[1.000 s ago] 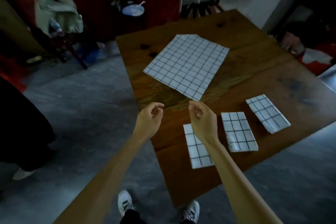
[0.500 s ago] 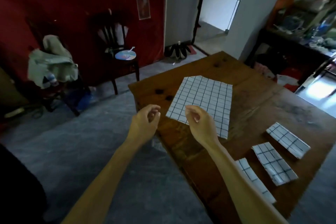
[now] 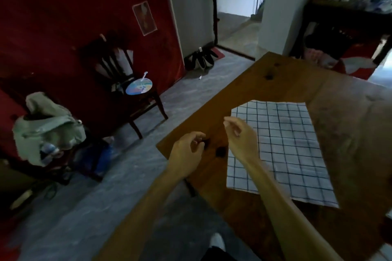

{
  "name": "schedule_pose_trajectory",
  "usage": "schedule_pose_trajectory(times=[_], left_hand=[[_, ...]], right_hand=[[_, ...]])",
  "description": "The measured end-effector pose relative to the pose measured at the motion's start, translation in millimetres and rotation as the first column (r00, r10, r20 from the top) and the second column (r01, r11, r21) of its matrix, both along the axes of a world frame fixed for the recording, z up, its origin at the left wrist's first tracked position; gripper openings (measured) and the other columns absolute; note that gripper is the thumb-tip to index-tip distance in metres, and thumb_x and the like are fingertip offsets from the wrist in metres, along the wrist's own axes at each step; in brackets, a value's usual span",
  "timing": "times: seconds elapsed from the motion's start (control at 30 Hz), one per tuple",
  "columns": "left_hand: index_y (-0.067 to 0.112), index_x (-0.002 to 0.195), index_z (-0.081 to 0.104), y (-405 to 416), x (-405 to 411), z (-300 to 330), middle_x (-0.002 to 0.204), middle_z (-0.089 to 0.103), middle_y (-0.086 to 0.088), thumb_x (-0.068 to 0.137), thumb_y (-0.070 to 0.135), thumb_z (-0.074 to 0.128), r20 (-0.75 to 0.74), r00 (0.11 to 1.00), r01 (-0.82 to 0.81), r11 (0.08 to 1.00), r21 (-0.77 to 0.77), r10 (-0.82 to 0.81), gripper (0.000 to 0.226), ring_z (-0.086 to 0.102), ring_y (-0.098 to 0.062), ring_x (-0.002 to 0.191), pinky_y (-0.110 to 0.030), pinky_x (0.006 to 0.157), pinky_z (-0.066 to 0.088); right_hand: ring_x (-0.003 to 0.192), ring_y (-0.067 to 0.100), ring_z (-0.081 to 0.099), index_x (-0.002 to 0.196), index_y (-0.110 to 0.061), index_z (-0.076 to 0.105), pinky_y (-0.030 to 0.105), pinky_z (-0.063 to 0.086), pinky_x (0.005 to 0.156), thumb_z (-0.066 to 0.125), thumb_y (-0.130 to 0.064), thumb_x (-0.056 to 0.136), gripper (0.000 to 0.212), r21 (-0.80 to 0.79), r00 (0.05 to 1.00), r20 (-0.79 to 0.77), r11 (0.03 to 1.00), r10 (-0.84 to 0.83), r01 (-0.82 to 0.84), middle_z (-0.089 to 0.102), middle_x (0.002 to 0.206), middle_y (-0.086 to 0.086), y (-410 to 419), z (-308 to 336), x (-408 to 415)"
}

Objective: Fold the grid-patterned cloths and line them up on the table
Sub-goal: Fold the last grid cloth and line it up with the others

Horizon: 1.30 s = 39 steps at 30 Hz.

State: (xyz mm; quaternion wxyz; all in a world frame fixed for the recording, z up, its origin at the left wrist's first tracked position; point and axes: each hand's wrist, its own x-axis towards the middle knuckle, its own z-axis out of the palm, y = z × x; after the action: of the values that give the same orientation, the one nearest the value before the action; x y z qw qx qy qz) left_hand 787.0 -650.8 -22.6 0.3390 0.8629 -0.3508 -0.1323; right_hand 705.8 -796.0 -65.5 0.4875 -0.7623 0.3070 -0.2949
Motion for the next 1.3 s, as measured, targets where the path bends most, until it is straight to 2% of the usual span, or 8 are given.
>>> schedule_pose_trajectory(times=[0.13,0.27,0.4,0.47,0.63,0.77,0.93,1.3], left_hand=[[0.027,0.117,0.057,-54.5,63.8,7.1,0.117,0.059,0.007,0.095,0.022,0.052,-0.006,0.996,0.087,0.996,0.014,-0.087,0.023,0.055,-0.006,0.103,-0.029,0.092,0.049],[0.03,0.114,0.057,-117.1,106.2,-10.7,0.117,0.058,0.009,0.094,0.022,0.053,-0.044,0.977,0.211,0.977,0.039,-0.209,0.022,0.054,-0.005,0.102,-0.027,0.089,0.049],[0.033,0.11,0.056,-172.3,133.9,-37.3,0.109,0.056,0.013,0.095,0.022,0.051,-0.13,0.909,0.397,0.918,-0.016,-0.396,0.02,0.053,0.001,0.091,-0.013,0.068,0.041],[0.028,0.114,0.056,-198.7,154.2,-53.6,0.109,0.056,0.011,0.095,0.02,0.051,-0.156,0.849,0.507,0.862,-0.028,-0.504,0.021,0.052,0.003,0.088,-0.011,0.062,0.04],[0.02,0.118,0.056,-260.2,210.8,-102.2,0.115,0.06,-0.002,0.095,0.02,0.052,-0.224,0.628,0.748,0.658,-0.093,-0.745,0.024,0.058,-0.006,0.093,-0.017,0.067,0.049],[0.018,0.122,0.054,-278.4,247.1,-117.4,0.118,0.057,-0.001,0.094,0.016,0.052,-0.243,0.474,0.859,0.505,-0.083,-0.846,0.028,0.057,-0.006,0.093,-0.016,0.067,0.049],[0.016,0.121,0.055,-289.3,275.1,-109.5,0.117,0.059,-0.005,0.094,0.013,0.051,-0.205,0.292,0.948,0.311,-0.067,-0.934,0.028,0.058,-0.014,0.102,-0.024,0.082,0.051],[0.02,0.116,0.056,-276.5,304.1,-85.9,0.112,0.058,0.002,0.093,0.015,0.054,0.032,0.09,0.992,0.093,0.087,-0.995,0.024,0.05,-0.006,0.096,-0.021,0.084,0.039]], right_hand=[[0.102,0.001,0.057,0.117,-0.021,0.062,0.015,0.048,0.087,0.053,-0.021,0.098,0.021,0.011,0.995,0.02,0.995,-0.101,0.101,0.059,0.107,-0.015,-34.3,2.8,47.1],[0.084,-0.005,0.056,0.113,-0.018,0.064,0.015,0.049,0.078,0.053,-0.019,0.097,0.019,-0.076,0.97,-0.037,0.969,-0.239,0.236,0.062,0.097,-0.011,-71.6,-4.0,66.4],[0.089,0.0,0.059,0.113,-0.019,0.064,0.015,0.05,0.078,0.053,-0.021,0.098,0.019,-0.046,0.916,-0.1,0.922,-0.388,0.385,0.065,0.1,-0.008,-97.0,-22.4,71.2],[0.09,-0.001,0.06,0.114,-0.018,0.064,0.016,0.051,0.079,0.053,-0.02,0.098,0.02,-0.027,0.872,-0.139,0.882,-0.47,0.471,0.065,0.103,-0.007,-104.1,-34.4,78.2],[0.086,-0.009,0.057,0.115,-0.017,0.064,0.006,0.046,0.074,0.052,-0.021,0.098,0.021,-0.023,0.7,-0.236,0.724,-0.674,0.69,0.065,0.103,-0.009,-104.9,-59.0,112.1],[0.09,-0.002,0.06,0.116,-0.015,0.064,0.009,0.048,0.077,0.054,-0.02,0.097,0.022,-0.001,0.547,-0.287,0.572,-0.786,0.821,0.064,0.104,-0.009,-83.8,-58.7,154.6],[0.094,-0.007,0.057,0.116,-0.024,0.062,0.01,0.046,0.077,0.053,-0.024,0.097,0.021,0.016,0.397,-0.288,0.41,-0.872,0.912,0.06,0.105,-0.018,-57.5,-40.7,195.1],[0.095,-0.001,0.055,0.116,-0.029,0.06,0.023,0.05,0.085,0.052,-0.025,0.097,0.021,0.102,0.212,-0.23,0.193,-0.95,0.976,0.057,0.105,-0.017,-4.5,-23.4,226.9]])
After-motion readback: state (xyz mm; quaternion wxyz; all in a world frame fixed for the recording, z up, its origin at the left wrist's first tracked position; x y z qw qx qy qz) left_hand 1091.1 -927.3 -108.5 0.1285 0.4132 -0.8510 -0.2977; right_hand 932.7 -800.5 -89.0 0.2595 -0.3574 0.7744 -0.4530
